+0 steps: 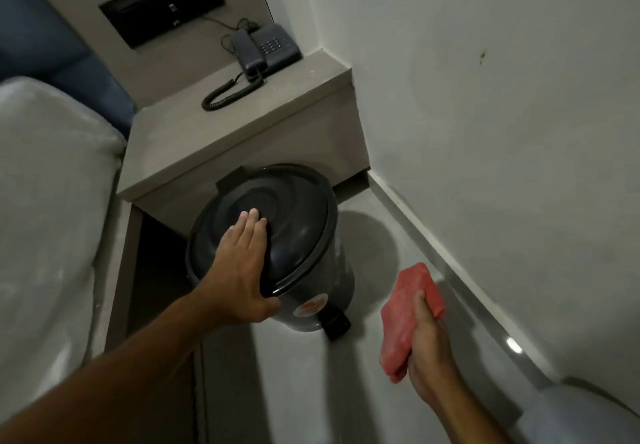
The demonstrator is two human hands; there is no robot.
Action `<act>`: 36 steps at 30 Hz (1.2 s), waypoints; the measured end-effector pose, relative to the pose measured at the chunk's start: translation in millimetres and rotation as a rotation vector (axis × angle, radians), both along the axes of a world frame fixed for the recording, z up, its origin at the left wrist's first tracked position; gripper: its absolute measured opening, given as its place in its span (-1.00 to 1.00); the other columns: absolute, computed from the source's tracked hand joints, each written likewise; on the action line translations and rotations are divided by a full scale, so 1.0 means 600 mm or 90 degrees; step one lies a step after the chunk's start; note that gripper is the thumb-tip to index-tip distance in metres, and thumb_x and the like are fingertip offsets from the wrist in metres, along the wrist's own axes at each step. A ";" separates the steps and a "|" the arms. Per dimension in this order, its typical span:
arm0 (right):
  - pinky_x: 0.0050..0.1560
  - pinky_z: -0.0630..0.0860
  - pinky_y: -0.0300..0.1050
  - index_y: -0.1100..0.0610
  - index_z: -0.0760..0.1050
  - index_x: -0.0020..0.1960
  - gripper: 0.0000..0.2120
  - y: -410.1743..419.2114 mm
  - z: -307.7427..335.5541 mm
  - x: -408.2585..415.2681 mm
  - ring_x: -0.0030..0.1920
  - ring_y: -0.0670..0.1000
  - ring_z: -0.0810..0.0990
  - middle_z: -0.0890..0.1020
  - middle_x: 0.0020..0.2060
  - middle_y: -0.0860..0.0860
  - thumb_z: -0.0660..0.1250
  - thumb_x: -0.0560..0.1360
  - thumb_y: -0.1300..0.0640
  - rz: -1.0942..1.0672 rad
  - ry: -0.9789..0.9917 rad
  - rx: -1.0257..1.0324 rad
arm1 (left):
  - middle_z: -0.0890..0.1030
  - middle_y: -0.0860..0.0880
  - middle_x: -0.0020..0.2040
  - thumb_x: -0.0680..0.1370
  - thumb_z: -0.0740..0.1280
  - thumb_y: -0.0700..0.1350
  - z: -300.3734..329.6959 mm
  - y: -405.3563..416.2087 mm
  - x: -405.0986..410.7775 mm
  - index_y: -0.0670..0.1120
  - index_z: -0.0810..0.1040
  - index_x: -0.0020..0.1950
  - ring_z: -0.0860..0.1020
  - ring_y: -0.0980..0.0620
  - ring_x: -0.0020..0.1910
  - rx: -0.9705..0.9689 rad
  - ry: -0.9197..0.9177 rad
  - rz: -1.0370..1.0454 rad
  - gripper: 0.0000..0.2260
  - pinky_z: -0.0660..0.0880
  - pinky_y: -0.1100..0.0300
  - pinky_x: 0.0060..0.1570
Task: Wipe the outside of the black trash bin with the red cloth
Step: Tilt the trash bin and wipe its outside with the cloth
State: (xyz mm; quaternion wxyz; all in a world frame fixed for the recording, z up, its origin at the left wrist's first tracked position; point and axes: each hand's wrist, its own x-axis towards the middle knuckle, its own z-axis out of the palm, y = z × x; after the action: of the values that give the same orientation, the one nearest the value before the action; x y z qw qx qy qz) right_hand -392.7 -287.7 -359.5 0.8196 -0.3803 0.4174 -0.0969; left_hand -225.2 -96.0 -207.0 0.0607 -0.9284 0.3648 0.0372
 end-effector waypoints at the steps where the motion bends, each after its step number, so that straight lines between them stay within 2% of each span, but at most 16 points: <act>1: -0.09 0.53 -0.09 0.09 0.44 0.42 -0.24 0.004 0.002 -0.001 0.04 -0.04 0.62 0.65 0.06 0.00 0.24 0.37 -0.35 0.005 -0.005 -0.001 | -0.20 -0.16 0.58 0.18 0.36 0.25 0.002 0.003 0.000 -0.15 -0.19 0.54 -0.27 -0.09 0.54 0.008 0.005 -0.019 0.15 -0.07 -0.10 0.51; 5: 0.16 0.48 0.05 0.11 0.41 0.46 -0.34 0.012 0.000 0.002 0.06 0.03 0.61 0.62 0.15 0.09 0.23 0.50 -0.27 0.015 -0.014 0.013 | -0.38 -0.06 0.52 0.19 0.37 0.24 0.011 0.006 -0.010 -0.04 -0.41 0.48 -0.39 -0.04 0.50 0.077 0.022 -0.078 0.18 -0.16 -0.06 0.50; 8: 0.21 0.45 0.06 0.08 0.41 0.46 -0.37 0.018 -0.004 0.011 0.05 -0.02 0.59 0.60 0.18 0.08 0.23 0.52 -0.27 0.006 -0.024 0.003 | -0.27 -0.11 0.57 0.22 0.30 0.40 0.007 -0.026 -0.027 -0.02 -0.33 0.52 -0.32 -0.07 0.52 0.010 0.010 -0.057 0.15 -0.15 -0.13 0.49; 10: 0.23 0.47 0.07 0.09 0.40 0.46 -0.40 0.021 -0.005 0.015 0.10 0.06 0.60 0.59 0.20 0.11 0.23 0.55 -0.24 -0.007 -0.023 0.009 | -0.25 -0.12 0.57 0.26 0.30 0.41 -0.003 -0.068 -0.035 0.04 -0.33 0.51 -0.32 -0.11 0.52 -0.036 -0.001 -0.047 0.10 -0.15 -0.19 0.48; 13: 0.09 0.50 0.00 0.08 0.45 0.38 -0.51 0.029 -0.007 0.017 0.02 0.04 0.61 0.60 0.18 0.14 0.22 0.58 -0.20 -0.012 -0.023 0.022 | -0.24 -0.17 0.57 0.30 0.41 0.23 -0.018 -0.128 -0.046 0.09 -0.30 0.50 -0.31 -0.21 0.51 -0.021 -0.008 -0.008 0.06 -0.19 -0.30 0.44; 15: 0.07 0.46 -0.01 0.13 0.44 0.41 -0.48 0.030 -0.011 0.019 -0.05 0.01 0.59 0.59 0.19 0.15 0.23 0.59 -0.19 -0.024 -0.011 0.025 | -0.20 -0.17 0.58 0.30 0.43 0.16 -0.020 -0.144 -0.045 0.09 -0.25 0.51 -0.27 -0.23 0.52 -0.040 0.015 0.017 0.04 -0.20 -0.32 0.42; 19: -0.03 0.47 -0.05 0.16 0.45 0.42 -0.36 0.017 0.000 0.020 -0.02 0.03 0.60 0.61 0.24 0.18 0.22 0.53 -0.27 -0.022 -0.002 -0.004 | -0.06 -0.15 0.59 0.26 0.37 0.21 0.023 -0.098 -0.009 0.03 -0.13 0.54 -0.13 -0.16 0.55 -0.130 0.037 0.031 0.00 -0.07 -0.30 0.46; 22: -0.18 0.54 -0.10 0.07 0.47 0.39 -0.29 0.007 0.029 0.021 -0.02 0.00 0.67 0.68 0.06 0.04 0.22 0.41 -0.35 -0.012 -0.037 -0.050 | 0.09 -0.16 0.58 0.25 0.35 0.20 0.058 -0.034 0.015 -0.09 0.01 0.55 0.03 -0.12 0.54 -0.228 0.042 0.049 -0.02 0.09 -0.24 0.46; 24: -0.15 0.54 -0.10 0.02 0.44 0.42 -0.29 0.005 0.049 0.026 0.02 -0.01 0.65 0.65 0.06 -0.03 0.21 0.40 -0.37 0.000 -0.064 -0.078 | 0.18 -0.17 0.55 0.25 0.38 0.18 0.067 0.009 0.019 -0.12 0.04 0.55 0.15 -0.12 0.51 -0.263 0.083 0.027 -0.02 0.24 -0.19 0.42; 26: -0.10 0.56 -0.05 -0.04 0.39 0.45 -0.26 0.005 0.068 0.035 0.06 0.01 0.63 0.63 0.12 -0.01 0.19 0.39 -0.41 0.025 -0.080 -0.118 | 0.30 -0.15 0.47 0.25 0.39 0.18 0.074 0.046 0.022 -0.13 0.08 0.55 0.34 -0.01 0.41 -0.310 0.135 0.011 -0.03 0.42 0.07 0.29; 28: 0.12 0.57 0.09 -0.08 0.31 0.51 -0.16 0.009 0.082 0.042 0.18 0.07 0.59 0.57 0.28 0.04 0.18 0.35 -0.49 0.045 -0.097 -0.157 | 0.40 -0.11 0.37 0.23 0.39 0.15 0.079 0.077 0.027 -0.14 0.15 0.53 0.43 0.25 0.23 -0.351 0.139 0.012 -0.06 0.43 0.41 0.12; 29: 0.26 0.51 0.16 -0.09 0.27 0.54 -0.10 0.011 0.086 0.045 0.26 0.10 0.56 0.53 0.35 0.05 0.18 0.32 -0.53 0.049 -0.108 -0.176 | 0.43 -0.10 0.33 0.22 0.38 0.14 0.080 0.089 0.031 -0.15 0.17 0.52 0.44 0.28 0.17 -0.366 0.137 0.015 -0.07 0.43 0.47 0.08; 31: 0.39 0.41 0.19 -0.14 0.20 0.57 -0.10 0.015 0.086 0.053 0.36 0.12 0.49 0.46 0.44 0.03 0.17 0.33 -0.53 0.059 -0.108 -0.217 | 0.43 -0.08 0.30 0.21 0.37 0.14 0.076 0.102 0.035 -0.13 0.17 0.52 0.45 0.20 0.17 -0.375 0.145 0.026 -0.07 0.45 0.44 0.06; 34: 0.48 0.27 0.05 -0.21 0.08 0.60 -0.36 0.026 0.065 0.073 0.51 0.01 0.30 0.28 0.56 -0.10 0.11 0.56 -0.29 0.116 -0.146 -0.266 | 0.40 -0.04 0.32 0.21 0.37 0.14 0.071 0.111 0.034 -0.09 0.15 0.53 0.43 0.23 0.20 -0.373 0.152 0.038 -0.06 0.47 0.33 0.08; 36: 0.50 0.26 0.07 -0.26 0.10 0.58 -0.46 0.036 0.040 0.091 0.52 -0.04 0.28 0.29 0.55 -0.16 0.04 0.62 -0.28 0.172 -0.130 -0.322 | 0.40 -0.03 0.33 0.22 0.36 0.14 0.070 0.125 0.036 -0.11 0.15 0.53 0.43 0.26 0.21 -0.356 0.138 0.035 -0.07 0.46 0.40 0.09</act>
State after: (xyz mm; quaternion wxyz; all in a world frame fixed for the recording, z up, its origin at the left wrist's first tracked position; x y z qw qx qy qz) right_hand -337.8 -266.0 -335.4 0.7422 -0.6126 0.2410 -0.1257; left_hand -203.6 -21.0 -165.3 -0.2375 -0.9093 0.3398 0.0357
